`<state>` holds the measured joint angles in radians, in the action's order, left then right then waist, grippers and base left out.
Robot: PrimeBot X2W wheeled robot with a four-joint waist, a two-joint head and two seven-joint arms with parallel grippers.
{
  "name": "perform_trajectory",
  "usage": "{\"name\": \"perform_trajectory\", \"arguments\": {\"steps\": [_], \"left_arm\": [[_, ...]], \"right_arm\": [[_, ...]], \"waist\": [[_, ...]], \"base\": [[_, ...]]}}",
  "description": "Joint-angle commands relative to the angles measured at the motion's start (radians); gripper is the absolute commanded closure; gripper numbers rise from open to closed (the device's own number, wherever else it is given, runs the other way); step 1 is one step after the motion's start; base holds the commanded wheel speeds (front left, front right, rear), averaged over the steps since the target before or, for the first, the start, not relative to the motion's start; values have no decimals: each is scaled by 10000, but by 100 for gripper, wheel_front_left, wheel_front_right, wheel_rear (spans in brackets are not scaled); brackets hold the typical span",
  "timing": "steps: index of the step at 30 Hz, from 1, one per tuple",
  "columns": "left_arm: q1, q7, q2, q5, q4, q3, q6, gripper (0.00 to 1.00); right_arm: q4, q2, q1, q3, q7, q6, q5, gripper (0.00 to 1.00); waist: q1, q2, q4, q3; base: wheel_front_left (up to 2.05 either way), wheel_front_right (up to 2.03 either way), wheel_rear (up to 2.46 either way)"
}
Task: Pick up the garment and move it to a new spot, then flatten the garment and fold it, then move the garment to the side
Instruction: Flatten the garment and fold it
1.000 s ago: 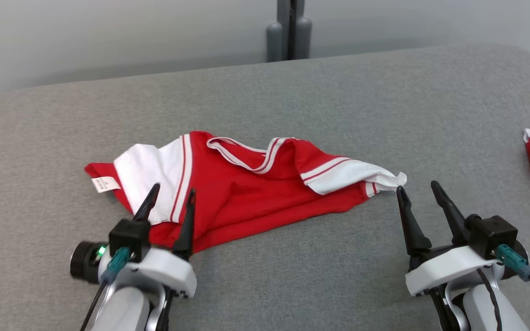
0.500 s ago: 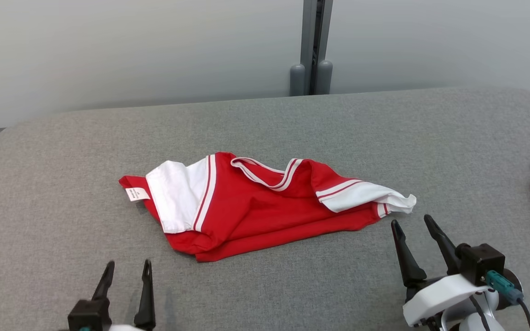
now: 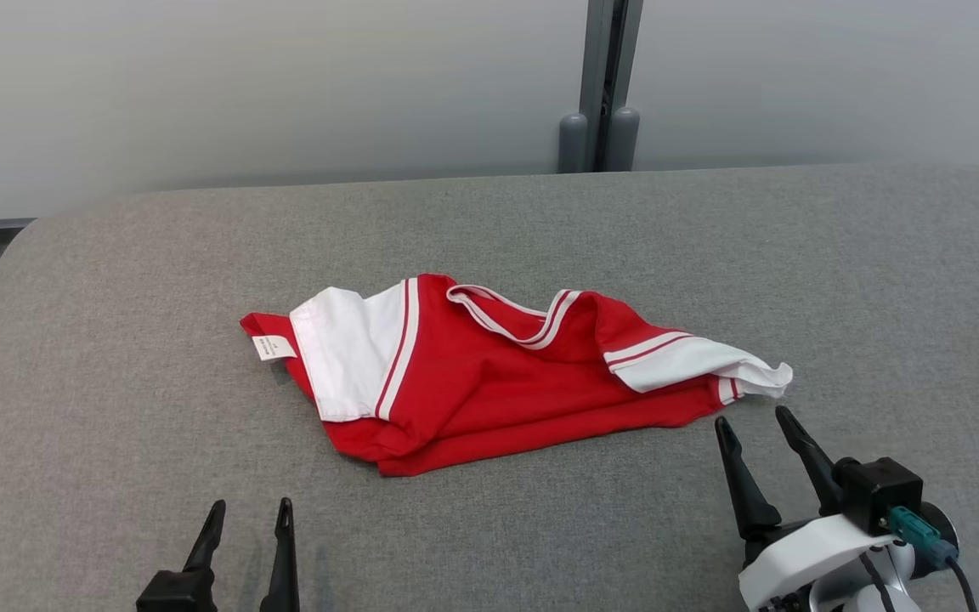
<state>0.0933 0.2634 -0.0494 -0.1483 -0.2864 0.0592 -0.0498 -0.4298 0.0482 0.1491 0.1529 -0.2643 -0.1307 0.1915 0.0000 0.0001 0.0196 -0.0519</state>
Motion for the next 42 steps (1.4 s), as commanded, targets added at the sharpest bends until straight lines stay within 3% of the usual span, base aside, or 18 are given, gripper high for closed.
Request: {"name": "perform_trajectory", "arguments": {"steps": [1, 9, 18, 28, 42], "left_arm": [[-178, 17, -31, -35, 19, 36, -57, 0], [-504, 17, -32, -132, 123, 240, -64, 0], [-931, 17, -34, -412, 23, 784, -99, 0], [-1150, 17, -30, -789, -190, 1457, -117, 0], [-1121, 17, -27, -1235, -332, 1791, -184, 0]], "right_arm": [[32, 53, 74, 21, 2, -1, 2, 0], [133, 50, 555, 666, 2, -1, -130, 0], [-310, 53, 1792, 2617, 2, -1, -58, 0], [-2314, 59, 3786, 5115, 2, 1, 326, 0], [-4776, 50, 5339, 5865, 35, -1, 849, 2]], "waist": [[0, -1, 57, -41], [0, -1, 398, -486], [0, -1, 1312, -1185], [0, -1, 2530, -1599], [0, -1, 3149, -1698]], "base": [[0, 0, 0], [0, 0, 0], [0, 0, 0], [0, 0, 0], [0, 0, 0]]}}
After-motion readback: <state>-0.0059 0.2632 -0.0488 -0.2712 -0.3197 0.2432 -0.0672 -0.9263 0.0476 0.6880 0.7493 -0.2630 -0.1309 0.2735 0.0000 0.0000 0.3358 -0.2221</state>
